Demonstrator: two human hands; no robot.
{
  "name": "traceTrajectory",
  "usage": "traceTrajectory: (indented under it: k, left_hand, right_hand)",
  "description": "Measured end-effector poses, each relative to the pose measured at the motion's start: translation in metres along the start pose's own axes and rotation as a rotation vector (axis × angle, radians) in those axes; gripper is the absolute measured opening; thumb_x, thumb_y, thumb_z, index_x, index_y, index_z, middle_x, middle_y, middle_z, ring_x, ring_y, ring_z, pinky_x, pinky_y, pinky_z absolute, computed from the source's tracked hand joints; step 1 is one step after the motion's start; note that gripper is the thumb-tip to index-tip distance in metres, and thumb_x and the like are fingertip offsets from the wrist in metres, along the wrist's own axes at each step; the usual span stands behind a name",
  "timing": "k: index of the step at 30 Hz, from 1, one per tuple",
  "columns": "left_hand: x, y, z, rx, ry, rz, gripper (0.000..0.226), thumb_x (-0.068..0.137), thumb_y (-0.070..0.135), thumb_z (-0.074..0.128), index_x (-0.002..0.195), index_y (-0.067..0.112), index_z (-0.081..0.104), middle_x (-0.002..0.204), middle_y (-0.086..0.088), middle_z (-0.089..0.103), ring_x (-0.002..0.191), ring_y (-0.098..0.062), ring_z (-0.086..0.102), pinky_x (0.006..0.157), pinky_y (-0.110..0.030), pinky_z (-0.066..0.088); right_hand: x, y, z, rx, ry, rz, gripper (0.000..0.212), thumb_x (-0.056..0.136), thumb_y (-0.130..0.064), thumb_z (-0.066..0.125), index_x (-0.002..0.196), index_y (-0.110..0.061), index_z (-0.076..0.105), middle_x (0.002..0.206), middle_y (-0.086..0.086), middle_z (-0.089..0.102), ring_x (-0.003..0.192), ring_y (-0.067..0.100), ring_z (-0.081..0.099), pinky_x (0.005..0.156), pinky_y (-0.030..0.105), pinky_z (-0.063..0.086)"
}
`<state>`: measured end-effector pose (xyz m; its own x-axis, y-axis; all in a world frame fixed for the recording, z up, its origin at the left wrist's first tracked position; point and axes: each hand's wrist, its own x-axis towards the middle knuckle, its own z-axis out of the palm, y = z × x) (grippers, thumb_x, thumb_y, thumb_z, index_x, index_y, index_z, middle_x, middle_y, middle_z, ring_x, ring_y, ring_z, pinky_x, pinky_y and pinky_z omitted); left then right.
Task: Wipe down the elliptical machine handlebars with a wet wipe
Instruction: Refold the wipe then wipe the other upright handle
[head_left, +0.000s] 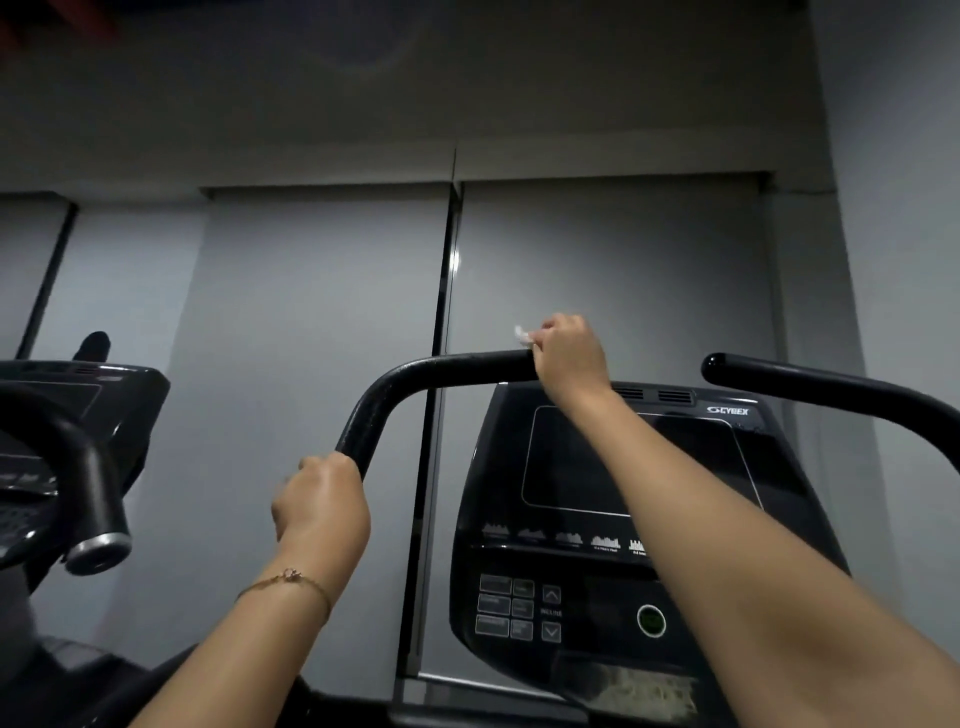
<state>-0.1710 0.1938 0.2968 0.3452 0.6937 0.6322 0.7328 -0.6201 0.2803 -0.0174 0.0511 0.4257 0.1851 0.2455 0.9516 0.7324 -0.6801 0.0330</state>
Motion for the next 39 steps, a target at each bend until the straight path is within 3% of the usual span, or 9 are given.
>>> traceTrajectory:
  k: [4,7,9,12,18,22,27,32,39]
  left_hand:
    - [-0.005,0.005,-0.002,0.036,-0.023,0.019,0.035,0.091,0.003,0.046,0.125,0.002,0.047,0.117,-0.011,0.053,0.104,-0.025,0.06,0.075,-0.03,0.051]
    - [0.0,0.01,-0.008,0.007,0.006,0.046,0.042,0.09,0.004,0.048,0.131,0.0,0.04,0.123,-0.013,0.048,0.108,-0.026,0.059,0.077,-0.031,0.051]
    - [0.009,0.017,-0.01,-0.02,0.088,0.135,0.059,0.089,0.004,0.049,0.142,0.001,0.023,0.137,-0.017,0.036,0.119,-0.029,0.051,0.086,-0.033,0.05]
    - [0.024,0.031,-0.014,0.014,0.176,0.349,0.075,0.092,0.005,0.044,0.149,0.006,-0.004,0.157,-0.016,0.001,0.142,-0.033,0.018,0.11,-0.037,0.032]
    - [0.032,0.035,0.008,0.199,0.148,0.393,0.071,0.093,0.01,0.044,0.148,-0.001,0.001,0.155,-0.021,-0.013,0.146,-0.033,0.002,0.119,-0.037,0.017]
    - [0.035,0.034,0.007,0.203,0.157,0.411,0.073,0.093,0.009,0.041,0.147,-0.002,-0.006,0.156,-0.021,-0.011,0.146,-0.033,0.003,0.119,-0.037,0.017]
    - [0.035,0.033,0.005,0.095,0.191,0.399,0.072,0.092,-0.004,0.044,0.147,-0.004,-0.004,0.157,-0.018,-0.005,0.147,-0.028,0.007,0.114,-0.03,0.024]
    - [0.032,0.032,0.005,0.038,0.179,0.382,0.072,0.091,-0.009,0.043,0.148,-0.003,-0.002,0.157,-0.017,-0.005,0.147,-0.026,0.003,0.114,-0.028,0.025]
    - [0.037,0.024,0.004,-0.005,0.173,0.394,0.074,0.089,-0.009,0.045,0.149,0.002,0.003,0.159,-0.01,-0.002,0.147,-0.02,0.008,0.11,-0.028,0.034]
  right_hand:
    - [-0.009,-0.012,0.02,-0.058,-0.068,-0.128,0.028,0.095,-0.009,0.04,0.118,-0.007,0.056,0.113,0.008,0.062,0.103,0.024,0.056,0.076,0.027,0.039]
    - [-0.014,-0.009,0.021,-0.132,-0.083,-0.221,0.042,0.093,-0.003,0.037,0.135,-0.007,0.041,0.139,0.009,0.048,0.127,0.022,0.046,0.11,0.035,0.029]
    - [-0.012,-0.006,0.016,-0.179,-0.11,-0.189,0.049,0.093,-0.001,0.035,0.141,-0.01,0.033,0.146,0.009,0.04,0.134,0.021,0.039,0.117,0.041,0.014]
    - [-0.014,-0.017,0.016,-0.213,-0.105,-0.161,0.053,0.093,0.001,0.036,0.144,-0.013,0.027,0.147,0.012,0.036,0.137,0.024,0.033,0.118,0.041,0.012]
    - [-0.019,-0.013,0.029,-0.153,-0.055,-0.258,0.048,0.092,0.003,0.035,0.137,-0.012,0.036,0.145,0.007,0.04,0.135,0.022,0.035,0.115,0.036,0.021]
    - [-0.018,-0.031,0.034,-0.091,-0.026,-0.118,0.046,0.095,-0.001,0.031,0.14,-0.007,0.034,0.148,0.011,0.035,0.139,0.024,0.028,0.117,0.034,0.016]
    - [-0.028,-0.065,0.05,-0.037,-0.057,-0.275,0.049,0.095,0.0,0.03,0.143,-0.008,0.028,0.153,0.01,0.025,0.143,0.023,0.02,0.118,0.035,0.008]
    - [-0.021,-0.054,0.042,-0.083,-0.008,-0.067,0.047,0.095,-0.001,0.028,0.142,-0.007,0.03,0.151,0.011,0.03,0.142,0.025,0.023,0.118,0.039,0.009]
    - [-0.028,-0.079,0.054,-0.053,-0.059,-0.246,0.049,0.095,-0.002,0.027,0.142,-0.012,0.03,0.152,0.007,0.028,0.142,0.02,0.022,0.117,0.042,0.007]
